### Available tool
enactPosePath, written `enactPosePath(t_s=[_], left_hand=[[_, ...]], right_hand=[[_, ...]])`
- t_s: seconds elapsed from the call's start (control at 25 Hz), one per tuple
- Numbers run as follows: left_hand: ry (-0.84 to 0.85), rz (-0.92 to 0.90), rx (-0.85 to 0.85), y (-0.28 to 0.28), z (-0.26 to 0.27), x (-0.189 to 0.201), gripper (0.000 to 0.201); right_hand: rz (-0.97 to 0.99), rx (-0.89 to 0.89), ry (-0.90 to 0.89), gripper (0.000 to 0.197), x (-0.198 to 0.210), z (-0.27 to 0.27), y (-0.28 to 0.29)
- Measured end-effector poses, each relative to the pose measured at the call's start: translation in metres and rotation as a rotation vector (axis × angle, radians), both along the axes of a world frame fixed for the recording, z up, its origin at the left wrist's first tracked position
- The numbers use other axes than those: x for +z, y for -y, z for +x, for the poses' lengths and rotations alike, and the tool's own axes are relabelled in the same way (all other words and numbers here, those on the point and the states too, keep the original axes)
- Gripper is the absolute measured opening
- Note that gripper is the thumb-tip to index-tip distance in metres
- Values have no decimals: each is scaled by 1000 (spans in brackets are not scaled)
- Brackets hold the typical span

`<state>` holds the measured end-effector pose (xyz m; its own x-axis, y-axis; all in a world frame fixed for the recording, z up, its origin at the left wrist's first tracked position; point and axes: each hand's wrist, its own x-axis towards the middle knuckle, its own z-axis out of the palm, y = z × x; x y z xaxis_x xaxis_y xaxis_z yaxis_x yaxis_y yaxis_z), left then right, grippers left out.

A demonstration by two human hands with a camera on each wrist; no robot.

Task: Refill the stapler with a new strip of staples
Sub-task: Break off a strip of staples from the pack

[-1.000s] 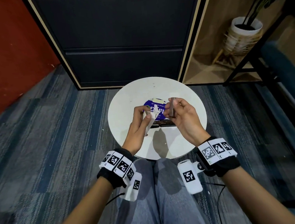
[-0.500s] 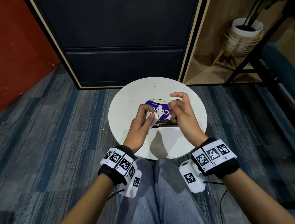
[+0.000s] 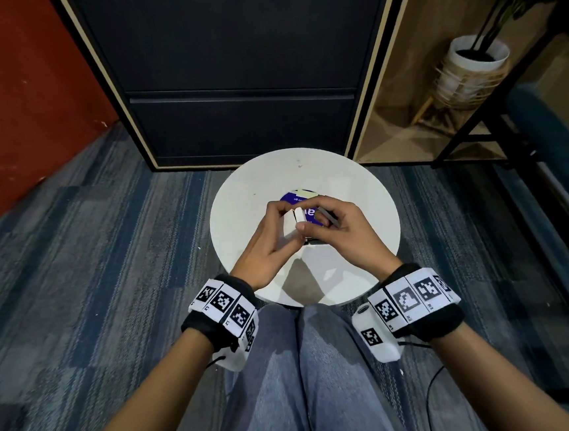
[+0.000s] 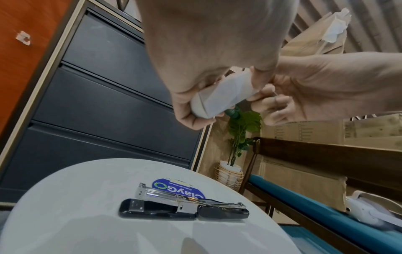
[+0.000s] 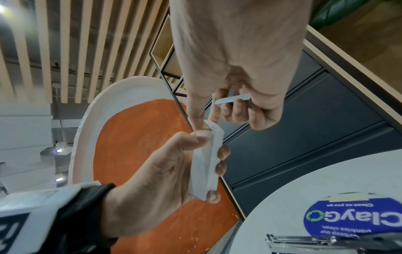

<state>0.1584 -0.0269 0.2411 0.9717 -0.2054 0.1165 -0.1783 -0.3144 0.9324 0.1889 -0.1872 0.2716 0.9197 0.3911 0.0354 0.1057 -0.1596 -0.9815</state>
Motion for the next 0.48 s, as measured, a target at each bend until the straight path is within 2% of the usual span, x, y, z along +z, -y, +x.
enactPosePath(t_s=[0.32,0.48], left_hand=[[16,96,53,-1,0,-2,30],[58,168,84,-1,2,2,32]], right_hand=[[-23,-73,45,32,2,-4,-8],[31,-90,-20,21,4,-5,-10]])
